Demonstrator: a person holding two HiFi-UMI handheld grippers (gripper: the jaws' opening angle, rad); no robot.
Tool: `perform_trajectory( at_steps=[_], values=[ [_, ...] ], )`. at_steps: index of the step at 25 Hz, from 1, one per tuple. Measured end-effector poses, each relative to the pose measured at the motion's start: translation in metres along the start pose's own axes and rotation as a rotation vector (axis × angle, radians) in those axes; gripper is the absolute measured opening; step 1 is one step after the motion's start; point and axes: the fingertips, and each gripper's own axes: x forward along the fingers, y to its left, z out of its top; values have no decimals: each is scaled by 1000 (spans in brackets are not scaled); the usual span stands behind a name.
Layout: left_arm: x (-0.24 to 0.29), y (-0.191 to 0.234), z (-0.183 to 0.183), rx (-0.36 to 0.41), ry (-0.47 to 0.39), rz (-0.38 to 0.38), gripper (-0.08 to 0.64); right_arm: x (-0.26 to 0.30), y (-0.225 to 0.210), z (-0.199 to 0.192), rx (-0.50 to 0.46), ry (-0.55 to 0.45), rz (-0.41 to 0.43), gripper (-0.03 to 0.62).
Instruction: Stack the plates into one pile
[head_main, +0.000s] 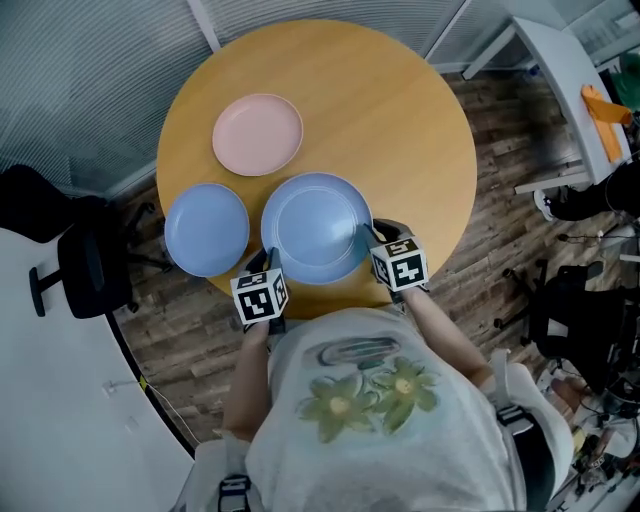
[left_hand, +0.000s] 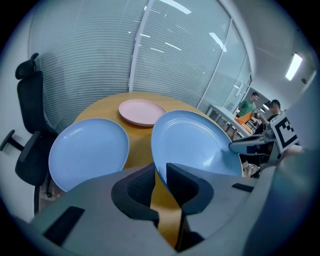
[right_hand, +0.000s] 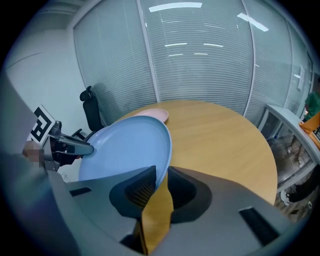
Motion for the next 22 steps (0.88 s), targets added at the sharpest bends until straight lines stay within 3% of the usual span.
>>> perform_trajectory(
  at_steps=[22],
  values=[
    [-26, 59, -3, -83, -36, 48, 81, 32, 56, 12, -17, 33, 79, 94]
  ],
)
